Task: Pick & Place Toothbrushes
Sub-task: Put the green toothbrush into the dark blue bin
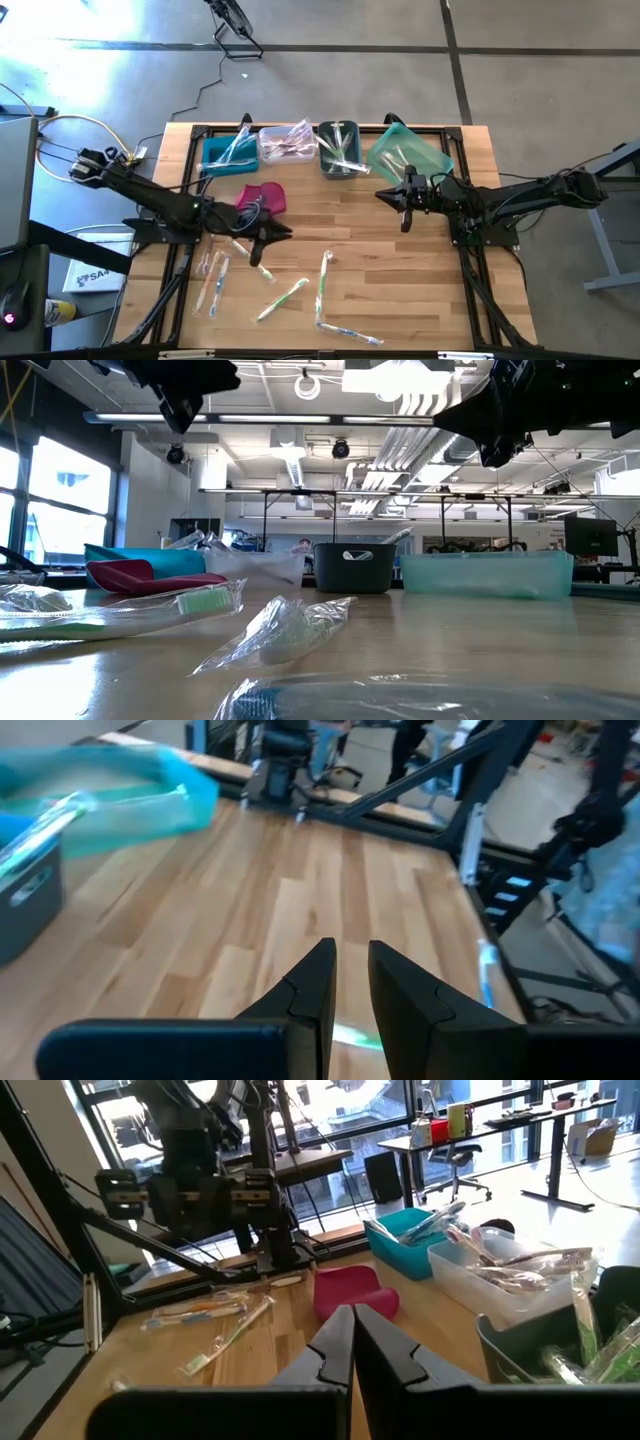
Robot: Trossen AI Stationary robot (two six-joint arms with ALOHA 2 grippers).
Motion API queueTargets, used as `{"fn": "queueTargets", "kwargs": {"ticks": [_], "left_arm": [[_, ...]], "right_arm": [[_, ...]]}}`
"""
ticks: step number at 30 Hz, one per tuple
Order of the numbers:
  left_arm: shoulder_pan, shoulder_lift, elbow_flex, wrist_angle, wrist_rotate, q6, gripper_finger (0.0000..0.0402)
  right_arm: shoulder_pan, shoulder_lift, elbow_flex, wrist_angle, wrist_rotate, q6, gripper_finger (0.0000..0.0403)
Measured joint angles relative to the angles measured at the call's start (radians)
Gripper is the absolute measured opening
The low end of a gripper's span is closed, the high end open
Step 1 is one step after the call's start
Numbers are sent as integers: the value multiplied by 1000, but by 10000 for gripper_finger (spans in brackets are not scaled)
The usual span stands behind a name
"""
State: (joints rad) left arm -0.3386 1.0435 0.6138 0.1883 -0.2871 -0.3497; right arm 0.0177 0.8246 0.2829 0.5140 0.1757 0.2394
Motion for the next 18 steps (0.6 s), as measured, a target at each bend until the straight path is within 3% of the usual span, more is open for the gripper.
{"fn": "queueTargets", "kwargs": {"ticks": [10,18], "left_arm": [[-81,0,7,42,-41,-54,58],[-147,43,89,37,-85,-17,58]], "right_arm": [[0,0,0,0,5,0,3],[0,0,0,-1,5,0,3]]}}
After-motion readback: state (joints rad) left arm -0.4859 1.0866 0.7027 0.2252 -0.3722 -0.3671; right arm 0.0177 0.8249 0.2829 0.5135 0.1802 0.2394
